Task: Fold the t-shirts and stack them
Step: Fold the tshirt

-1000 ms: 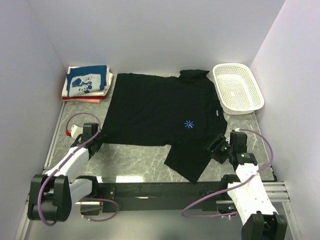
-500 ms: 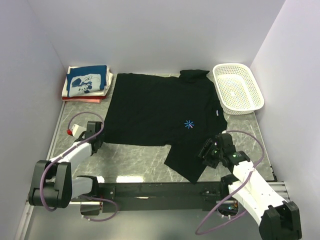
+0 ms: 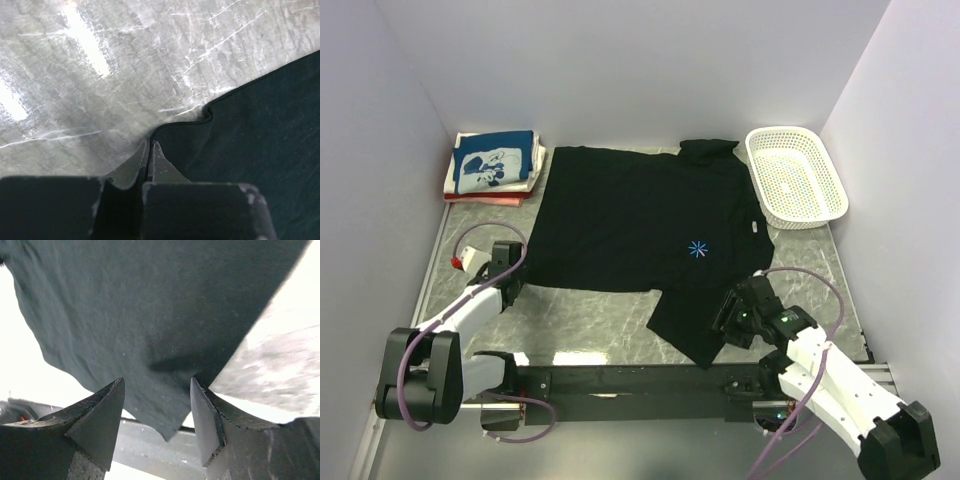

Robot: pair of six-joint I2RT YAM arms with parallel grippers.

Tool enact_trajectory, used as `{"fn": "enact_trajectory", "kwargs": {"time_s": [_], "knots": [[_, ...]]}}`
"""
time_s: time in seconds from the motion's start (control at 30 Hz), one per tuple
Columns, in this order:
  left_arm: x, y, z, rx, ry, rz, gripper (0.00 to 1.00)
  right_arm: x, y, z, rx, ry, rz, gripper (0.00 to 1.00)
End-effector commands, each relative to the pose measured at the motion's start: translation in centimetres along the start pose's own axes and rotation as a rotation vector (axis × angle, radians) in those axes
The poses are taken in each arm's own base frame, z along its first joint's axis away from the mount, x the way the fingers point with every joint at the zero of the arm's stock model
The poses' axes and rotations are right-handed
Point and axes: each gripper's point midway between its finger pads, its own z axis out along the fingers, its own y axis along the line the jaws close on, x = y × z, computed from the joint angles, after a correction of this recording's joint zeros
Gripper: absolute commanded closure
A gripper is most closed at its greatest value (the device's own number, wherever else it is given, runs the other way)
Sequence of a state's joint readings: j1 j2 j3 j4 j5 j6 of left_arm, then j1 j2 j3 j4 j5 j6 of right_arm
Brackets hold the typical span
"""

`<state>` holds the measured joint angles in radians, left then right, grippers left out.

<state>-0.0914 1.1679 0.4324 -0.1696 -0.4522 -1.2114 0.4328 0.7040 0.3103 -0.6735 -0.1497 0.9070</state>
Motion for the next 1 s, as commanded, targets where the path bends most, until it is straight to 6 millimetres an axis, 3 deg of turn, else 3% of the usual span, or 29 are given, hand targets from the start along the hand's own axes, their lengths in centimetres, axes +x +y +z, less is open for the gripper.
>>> {"fn": "enact_trajectory", "kwargs": {"time_s": [0.0, 0.17, 0.3, 0.4, 0.67, 0.83, 0.97], "knots": [[-1.4, -1.4, -0.5, 0.033, -0.048, -0.002, 0.99, 3.0, -2.5, 0.7, 0.112, 0.095, 0.0, 0.38], [-1.9, -1.6, -0.8, 0.037, -0.06, 0.01, 0.99, 3.9, -2.3, 0.3, 0.157, 0.131, -0.044, 0.37], [-2.4, -1.9, -1.3, 0.048, -0.073, 0.009, 0.99, 1.2, -0.8, -2.1, 0.188, 0.045, -0.1, 0.36], [-2.9, -2.0, -1.6, 0.056, -0.088, 0.007, 1.0, 0.4, 0.5, -3.6, 0.172, 0.028, -0.122, 0.36], [-3.1, -2.3, -1.8, 0.071, -0.093, 0.003, 1.0, 5.0, -1.6, -2.1, 0.201, 0.181, -0.144, 0.38], [-3.1, -2.2, -1.7, 0.063, -0.094, 0.011, 0.99, 7.4, -0.9, -1.3, 0.19, 0.232, -0.181, 0.38], [-3.2, -2.0, -1.7, 0.063, -0.098, 0.012, 0.99, 7.8, -0.7, -0.4, 0.181, 0.238, -0.163, 0.38]]}}
